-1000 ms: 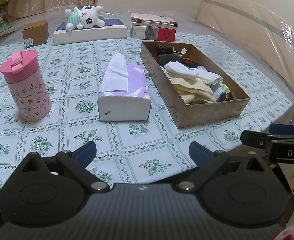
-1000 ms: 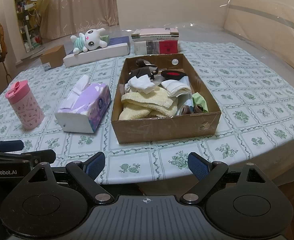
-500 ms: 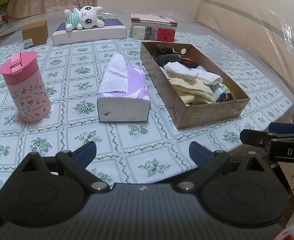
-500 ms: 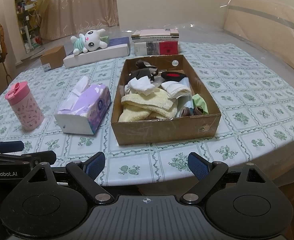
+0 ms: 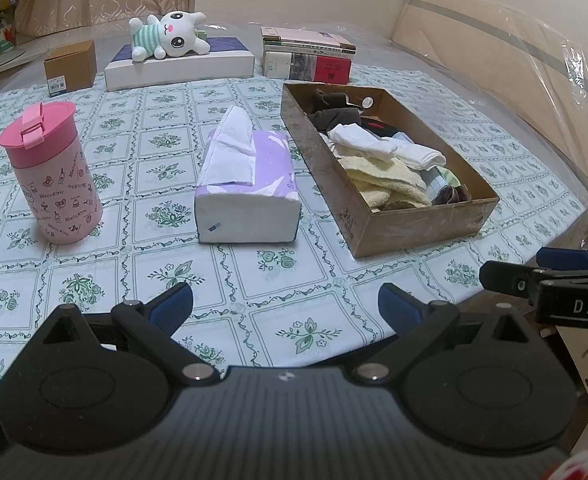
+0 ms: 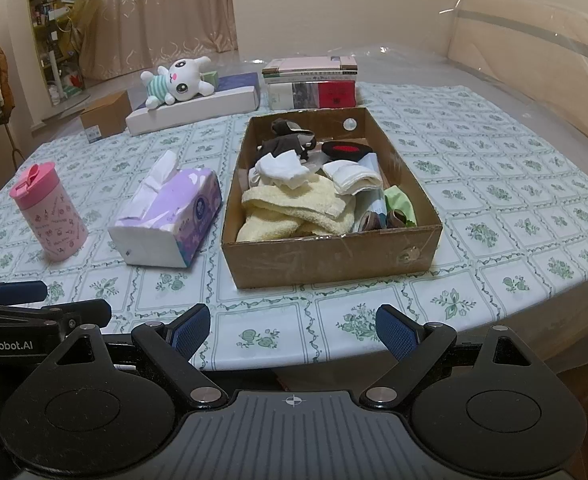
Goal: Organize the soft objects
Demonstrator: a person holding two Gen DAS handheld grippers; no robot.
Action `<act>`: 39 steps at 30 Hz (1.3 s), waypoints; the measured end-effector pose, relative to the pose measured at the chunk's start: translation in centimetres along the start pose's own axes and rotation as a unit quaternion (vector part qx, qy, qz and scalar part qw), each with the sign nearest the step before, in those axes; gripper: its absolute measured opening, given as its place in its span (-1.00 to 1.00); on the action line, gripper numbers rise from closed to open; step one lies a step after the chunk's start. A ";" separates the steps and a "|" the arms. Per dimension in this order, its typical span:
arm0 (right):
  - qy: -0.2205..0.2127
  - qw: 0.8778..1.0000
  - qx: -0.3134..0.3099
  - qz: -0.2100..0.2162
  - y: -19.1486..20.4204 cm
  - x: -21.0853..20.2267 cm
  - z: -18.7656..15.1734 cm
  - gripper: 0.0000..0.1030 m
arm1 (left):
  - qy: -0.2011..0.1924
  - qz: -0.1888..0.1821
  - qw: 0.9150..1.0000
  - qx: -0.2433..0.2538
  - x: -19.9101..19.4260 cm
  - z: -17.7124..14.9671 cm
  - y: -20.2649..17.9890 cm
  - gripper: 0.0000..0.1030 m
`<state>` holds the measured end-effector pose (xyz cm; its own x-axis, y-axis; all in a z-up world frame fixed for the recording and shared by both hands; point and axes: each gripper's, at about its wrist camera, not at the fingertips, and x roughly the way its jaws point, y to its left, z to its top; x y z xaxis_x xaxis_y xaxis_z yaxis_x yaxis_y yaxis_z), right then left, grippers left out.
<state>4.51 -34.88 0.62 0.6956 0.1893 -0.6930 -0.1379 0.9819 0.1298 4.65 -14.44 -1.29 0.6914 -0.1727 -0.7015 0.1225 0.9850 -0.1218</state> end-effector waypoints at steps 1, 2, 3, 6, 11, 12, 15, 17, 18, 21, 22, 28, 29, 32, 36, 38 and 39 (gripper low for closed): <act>0.000 1.000 0.001 0.000 0.0 0.0 0.0 0.73 | 0.000 0.000 1.000 0.000 0.0 0.0 0.0 0.91; 0.000 1.000 0.001 0.000 0.0 0.0 0.0 0.73 | 0.000 0.000 1.000 0.000 0.0 0.0 0.0 0.91; 0.000 1.000 0.001 0.001 0.0 0.1 0.1 0.73 | 0.001 0.000 1.000 0.000 0.0 0.0 0.0 0.91; 0.001 1.000 0.002 0.001 0.0 0.1 0.1 0.73 | 0.001 0.000 1.000 0.000 0.0 0.1 -0.1 0.91; 0.000 1.000 0.001 0.001 0.0 0.1 0.0 0.73 | 0.001 0.000 1.000 0.000 0.0 0.1 0.0 0.91; 0.000 1.000 0.001 0.001 0.0 0.1 0.0 0.73 | 0.001 0.000 1.000 0.000 0.0 0.1 0.0 0.91; 0.000 1.000 0.001 0.001 0.0 0.1 0.0 0.73 | 0.001 0.000 1.000 -0.001 0.0 0.1 0.0 0.91; 0.000 1.000 0.002 0.001 0.0 0.1 0.0 0.73 | 0.001 0.000 1.000 -0.001 0.0 0.1 0.0 0.91; 0.001 1.000 0.002 0.001 0.0 0.1 0.0 0.73 | 0.001 0.000 1.000 0.000 0.0 0.1 0.0 0.91; 0.001 1.000 0.002 0.001 0.0 0.1 0.0 0.73 | 0.001 0.000 1.000 -0.001 0.0 0.1 -0.1 0.91; 0.001 1.000 0.002 0.001 0.0 0.1 0.0 0.73 | 0.001 0.000 1.000 -0.001 0.0 0.1 -0.1 0.91; 0.001 1.000 0.002 0.001 0.0 0.1 0.0 0.73 | 0.002 -0.001 1.000 -0.002 0.1 0.0 -0.1 0.91; 0.001 1.000 0.002 0.001 0.0 0.2 -0.1 0.73 | 0.002 0.000 1.000 -0.002 0.1 0.0 -0.1 0.91; 0.001 1.000 0.002 0.001 0.0 0.2 -0.1 0.73 | 0.002 -0.001 1.000 -0.001 0.0 0.0 -0.1 0.91; 0.001 1.000 0.003 0.001 0.0 0.1 -0.1 0.73 | -0.003 -0.005 1.000 0.001 -0.1 -0.1 -0.2 0.91; 0.000 1.000 0.003 0.001 0.0 0.2 -0.2 0.73 | -0.006 -0.008 1.000 -0.003 -0.1 -0.2 -0.1 0.91; 0.000 1.000 0.003 0.001 0.0 0.2 -0.2 0.73 | -0.007 -0.011 1.000 -0.005 -0.2 -0.2 0.0 0.91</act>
<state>4.50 -34.81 0.39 0.6950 0.1916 -0.6930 -0.1354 0.9815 0.1355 4.43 -14.40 -1.29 0.6984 -0.1939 -0.6889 0.1306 0.9810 -0.1437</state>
